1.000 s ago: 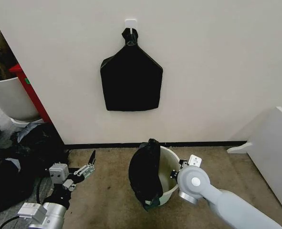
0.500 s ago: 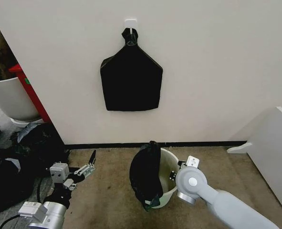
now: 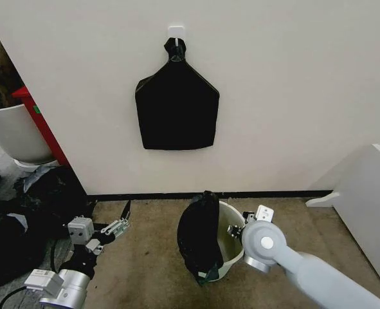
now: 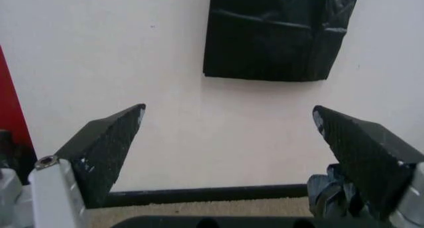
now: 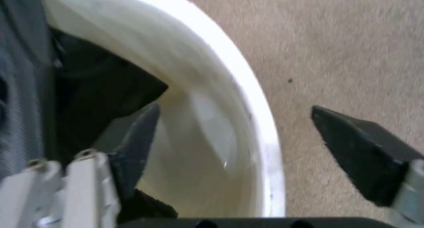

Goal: Place the garbage bag over the trash bin.

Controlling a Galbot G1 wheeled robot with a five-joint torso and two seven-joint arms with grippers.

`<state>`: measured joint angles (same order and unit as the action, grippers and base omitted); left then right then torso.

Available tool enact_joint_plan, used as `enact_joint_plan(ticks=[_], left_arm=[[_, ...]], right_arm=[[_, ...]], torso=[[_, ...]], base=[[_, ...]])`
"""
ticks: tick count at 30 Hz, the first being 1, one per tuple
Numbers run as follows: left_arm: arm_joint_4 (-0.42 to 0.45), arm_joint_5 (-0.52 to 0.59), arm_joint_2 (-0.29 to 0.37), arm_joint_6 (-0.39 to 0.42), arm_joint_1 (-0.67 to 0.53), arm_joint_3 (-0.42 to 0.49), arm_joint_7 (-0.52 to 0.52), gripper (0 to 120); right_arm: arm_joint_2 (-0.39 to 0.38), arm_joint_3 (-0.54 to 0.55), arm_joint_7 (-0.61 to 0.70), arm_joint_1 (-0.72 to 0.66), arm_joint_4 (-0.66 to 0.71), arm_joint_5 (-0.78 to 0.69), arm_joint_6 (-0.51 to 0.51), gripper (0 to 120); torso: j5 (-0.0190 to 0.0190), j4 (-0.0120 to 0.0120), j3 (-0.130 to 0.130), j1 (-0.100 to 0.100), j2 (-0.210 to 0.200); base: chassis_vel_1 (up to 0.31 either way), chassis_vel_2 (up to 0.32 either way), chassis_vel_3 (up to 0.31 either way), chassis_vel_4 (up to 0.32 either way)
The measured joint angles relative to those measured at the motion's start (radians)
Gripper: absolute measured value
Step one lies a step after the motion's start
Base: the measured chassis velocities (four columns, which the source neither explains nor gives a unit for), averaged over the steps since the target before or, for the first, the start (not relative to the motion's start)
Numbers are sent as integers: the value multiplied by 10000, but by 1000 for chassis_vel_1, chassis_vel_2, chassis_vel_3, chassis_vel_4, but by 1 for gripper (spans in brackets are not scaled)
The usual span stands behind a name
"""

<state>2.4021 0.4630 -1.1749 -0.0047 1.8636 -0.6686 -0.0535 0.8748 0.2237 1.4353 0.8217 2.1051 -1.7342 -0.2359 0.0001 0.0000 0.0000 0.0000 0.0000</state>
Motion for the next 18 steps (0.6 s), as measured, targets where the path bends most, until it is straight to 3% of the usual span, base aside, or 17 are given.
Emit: enact_joint_plan(ticks=[5, 8, 11, 18], left_arm=[[78, 48, 397, 248, -82, 349, -192, 100], [70, 56, 669, 371, -226, 626, -268, 100], [-40, 127, 1193, 867, -735, 1362, -571, 100], [-705, 89, 2029, 1470, -1667, 2609, -982, 100]], right_arm=[[-323, -891, -275, 403, 632, 149, -180, 98], [-593, -1496, -632, 885, 985, 426, -395, 100], [-1027, -2653, -2312, 2196, 1535, 1872, -978, 100], [-995, -3819, -4453, 4267, 1952, 5295, -668, 100]], torso=[[1, 1, 0, 0, 0], [-2, 0, 0, 0, 0], [-2, -5, -1, 0, 0], [-5, 2, -1, 0, 0]], base=[[0, 0, 0, 0], [0, 0, 0, 0], [0, 0, 0, 0], [0, 0, 0, 0]])
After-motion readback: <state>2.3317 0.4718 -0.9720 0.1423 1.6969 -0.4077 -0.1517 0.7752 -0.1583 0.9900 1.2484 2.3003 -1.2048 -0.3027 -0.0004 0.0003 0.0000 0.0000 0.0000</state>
